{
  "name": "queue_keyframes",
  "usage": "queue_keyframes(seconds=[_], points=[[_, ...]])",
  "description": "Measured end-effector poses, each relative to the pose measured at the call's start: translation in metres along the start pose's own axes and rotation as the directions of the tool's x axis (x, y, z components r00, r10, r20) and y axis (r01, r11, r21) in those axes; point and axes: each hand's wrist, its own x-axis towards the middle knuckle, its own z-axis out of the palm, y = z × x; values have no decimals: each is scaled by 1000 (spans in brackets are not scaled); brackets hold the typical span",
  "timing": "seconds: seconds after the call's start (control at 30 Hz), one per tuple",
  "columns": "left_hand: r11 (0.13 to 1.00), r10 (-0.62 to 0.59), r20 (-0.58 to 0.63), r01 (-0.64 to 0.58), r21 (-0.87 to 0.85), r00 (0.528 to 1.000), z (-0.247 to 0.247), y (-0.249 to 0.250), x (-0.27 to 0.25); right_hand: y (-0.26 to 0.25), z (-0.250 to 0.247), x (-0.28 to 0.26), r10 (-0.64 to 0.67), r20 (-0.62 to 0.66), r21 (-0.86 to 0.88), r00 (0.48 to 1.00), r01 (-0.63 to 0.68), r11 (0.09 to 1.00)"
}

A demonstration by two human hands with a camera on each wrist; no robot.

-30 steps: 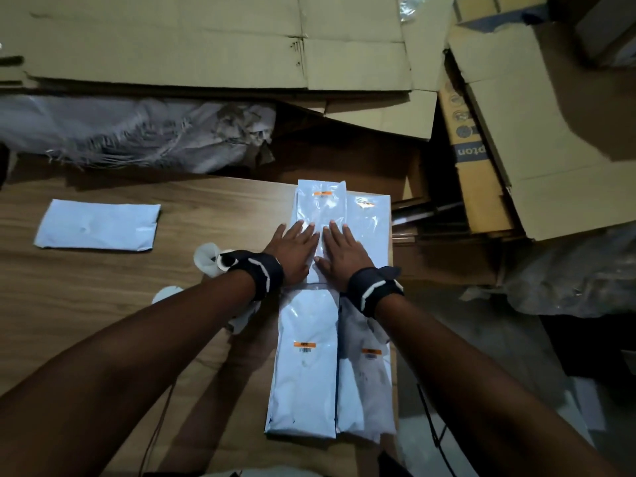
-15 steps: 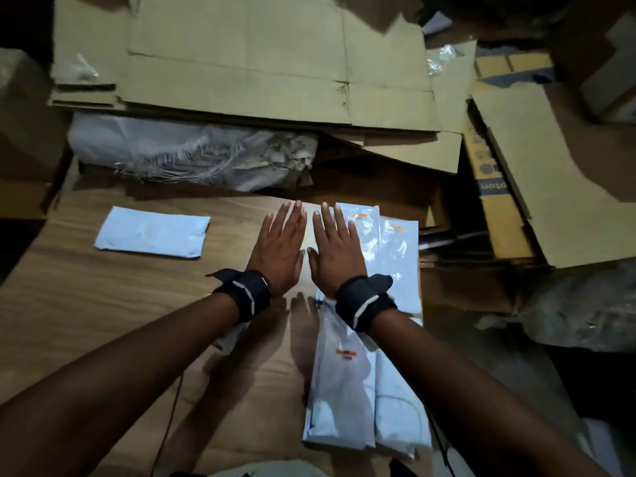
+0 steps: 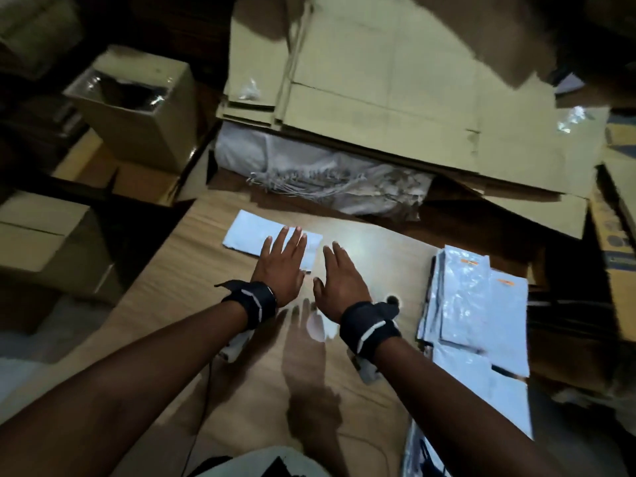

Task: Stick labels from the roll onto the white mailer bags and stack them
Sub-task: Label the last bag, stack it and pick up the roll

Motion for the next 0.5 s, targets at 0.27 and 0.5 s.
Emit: queue_keyframes(seconds=[0.27,0.5], points=[[984,-17,386,84,-159,923,43,-120,3,-52,61,57,152,259,-21,954,-152,988],[989,15,351,39,-145,936,61,-161,1,-63,98,98,87,354,-85,931,-61,995]])
